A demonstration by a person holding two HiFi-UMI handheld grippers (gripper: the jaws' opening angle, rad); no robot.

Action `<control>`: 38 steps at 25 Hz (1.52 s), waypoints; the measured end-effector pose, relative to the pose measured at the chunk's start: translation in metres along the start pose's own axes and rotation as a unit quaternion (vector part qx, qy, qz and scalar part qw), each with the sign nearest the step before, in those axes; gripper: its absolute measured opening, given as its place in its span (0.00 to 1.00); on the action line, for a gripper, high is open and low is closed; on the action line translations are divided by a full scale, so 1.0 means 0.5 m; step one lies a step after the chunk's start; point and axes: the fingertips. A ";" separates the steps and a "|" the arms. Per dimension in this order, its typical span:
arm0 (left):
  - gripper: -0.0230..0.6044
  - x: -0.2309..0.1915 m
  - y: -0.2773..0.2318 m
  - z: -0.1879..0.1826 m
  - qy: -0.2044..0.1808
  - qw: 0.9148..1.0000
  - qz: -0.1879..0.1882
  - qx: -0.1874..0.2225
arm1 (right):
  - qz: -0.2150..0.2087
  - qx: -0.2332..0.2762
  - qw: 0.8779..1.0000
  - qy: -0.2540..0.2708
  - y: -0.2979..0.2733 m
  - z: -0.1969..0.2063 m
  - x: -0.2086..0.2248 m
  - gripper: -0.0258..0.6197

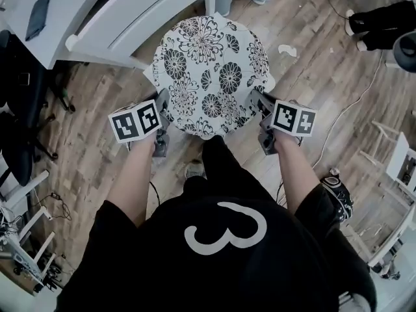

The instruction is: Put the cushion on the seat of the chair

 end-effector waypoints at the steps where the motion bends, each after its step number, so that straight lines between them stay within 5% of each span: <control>1: 0.07 0.000 0.000 0.002 -0.002 1.000 -0.004 -0.001 | 0.004 -0.002 1.000 0.001 -0.002 0.001 0.001 0.07; 10: 0.07 -0.008 -0.014 0.004 -0.030 0.999 -0.016 -0.025 | 0.041 -0.033 0.999 -0.001 -0.013 0.012 0.026 0.07; 18: 0.07 -0.081 -0.055 0.026 -0.044 0.996 -0.054 -0.050 | 0.124 -0.074 0.989 0.041 -0.067 0.039 0.124 0.07; 24: 0.09 -0.132 -0.063 0.029 -0.053 0.994 -0.073 -0.057 | 0.177 -0.092 0.980 0.004 -0.097 0.058 0.171 0.08; 29: 0.23 -0.165 -0.067 0.034 -0.040 0.993 -0.102 -0.052 | 0.190 -0.082 0.978 0.035 -0.098 0.055 0.177 0.11; 32: 0.46 -0.185 -0.064 0.048 -0.008 0.993 -0.111 -0.044 | 0.187 -0.064 0.980 0.040 -0.092 0.051 0.182 0.15; 38: 0.57 -0.206 -0.030 0.079 0.008 0.993 -0.115 -0.036 | 0.201 -0.014 0.979 0.014 -0.068 0.039 0.211 0.47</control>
Point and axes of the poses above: the fingertips, and each gripper's own axes: y backward along the fingers, x to its right, z out of its underside, and after that the axes turned 9 degrees about z, right-handed
